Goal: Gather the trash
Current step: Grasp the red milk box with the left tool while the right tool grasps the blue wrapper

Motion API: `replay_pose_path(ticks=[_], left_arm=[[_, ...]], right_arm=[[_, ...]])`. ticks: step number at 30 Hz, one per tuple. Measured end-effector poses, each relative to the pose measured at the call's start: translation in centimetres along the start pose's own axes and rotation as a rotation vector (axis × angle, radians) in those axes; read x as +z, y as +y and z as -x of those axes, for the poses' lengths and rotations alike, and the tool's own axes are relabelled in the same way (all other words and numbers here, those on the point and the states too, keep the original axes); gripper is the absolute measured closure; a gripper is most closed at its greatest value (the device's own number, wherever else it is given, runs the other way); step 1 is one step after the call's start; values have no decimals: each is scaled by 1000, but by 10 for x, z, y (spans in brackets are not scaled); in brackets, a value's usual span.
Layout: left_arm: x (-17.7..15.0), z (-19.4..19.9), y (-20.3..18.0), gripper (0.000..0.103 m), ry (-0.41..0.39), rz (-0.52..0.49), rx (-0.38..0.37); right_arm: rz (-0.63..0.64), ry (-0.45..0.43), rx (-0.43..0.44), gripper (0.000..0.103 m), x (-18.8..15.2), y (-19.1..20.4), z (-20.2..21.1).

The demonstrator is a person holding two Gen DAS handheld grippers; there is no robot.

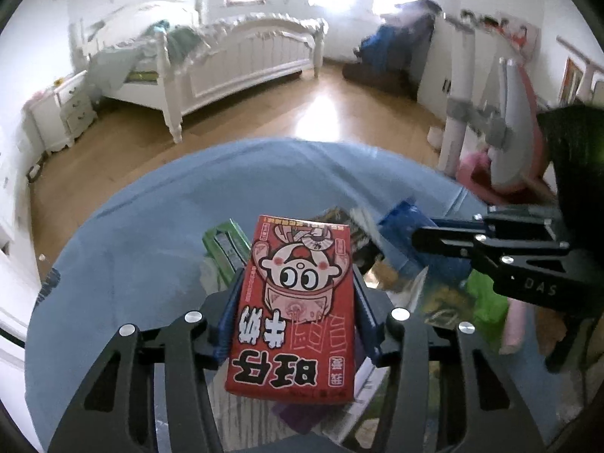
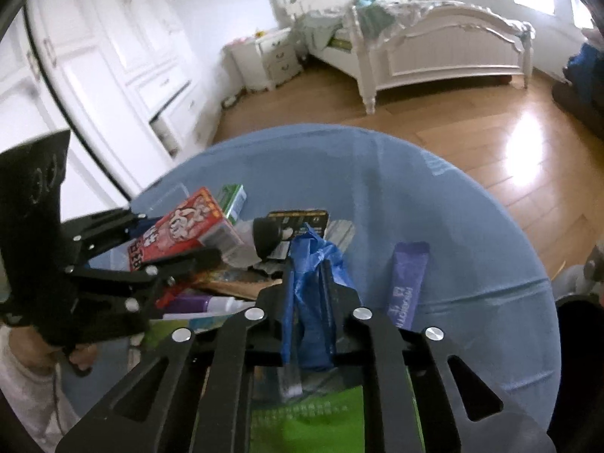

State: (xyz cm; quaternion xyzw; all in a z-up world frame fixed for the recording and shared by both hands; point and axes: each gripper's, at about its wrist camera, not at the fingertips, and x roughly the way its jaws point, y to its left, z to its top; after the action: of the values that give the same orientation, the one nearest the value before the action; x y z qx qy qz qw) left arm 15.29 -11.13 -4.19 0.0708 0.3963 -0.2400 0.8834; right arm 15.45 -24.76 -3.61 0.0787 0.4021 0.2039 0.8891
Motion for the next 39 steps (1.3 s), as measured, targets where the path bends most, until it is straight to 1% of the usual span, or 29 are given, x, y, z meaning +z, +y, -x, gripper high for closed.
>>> replay_pose_path(ticks=[3,4,5,6,7,8,11,13,15,19,22,25,28,33,39], left_arm=[[6,22,-5,52,-66,12,4],[9,35,-9,52,-99,18,-2],[11,40,-12,52,-116,22,-12],[15,51,-17,52,-142,33,-36],[19,56,-21,52,-159,41,-57],[23,62,-26,52,-176,49,-76],[31,75,-48,52,-229,75,-142],[37,75,-67,52,-245,74,-183],[41,69,-93,52,-241,54,-224],[45,50,-143,52,-200,8,-306],[46,34,-180,52,-172,-37,-359],[43,16,-219,52,-139,-88,-403],[38,0,-243,52,-108,-106,-431],[36,-30,-269,52,-48,-104,-458],[36,-56,-280,52,16,-103,-486]], right_arm=[[-60,-118,40,91,-4,-8,35],[-73,-150,46,91,-6,-10,47],[-86,-180,51,91,-8,-12,58],[-107,-228,59,91,-11,-16,76],[-117,-254,62,91,-13,-18,87],[-124,-290,52,91,-17,-21,102],[-125,-382,-35,91,-31,-30,142],[-137,-428,-80,91,-42,-38,163],[-158,-460,-127,91,-56,-52,184],[-213,-480,-202,91,-83,-87,214],[-245,-480,-253,91,-103,-108,226],[-272,-471,-297,91,-119,-129,230],[-310,-463,-318,91,-137,-146,225],[-359,-437,-351,91,-154,-174,212],[-420,-401,-361,91,-171,-203,197]])
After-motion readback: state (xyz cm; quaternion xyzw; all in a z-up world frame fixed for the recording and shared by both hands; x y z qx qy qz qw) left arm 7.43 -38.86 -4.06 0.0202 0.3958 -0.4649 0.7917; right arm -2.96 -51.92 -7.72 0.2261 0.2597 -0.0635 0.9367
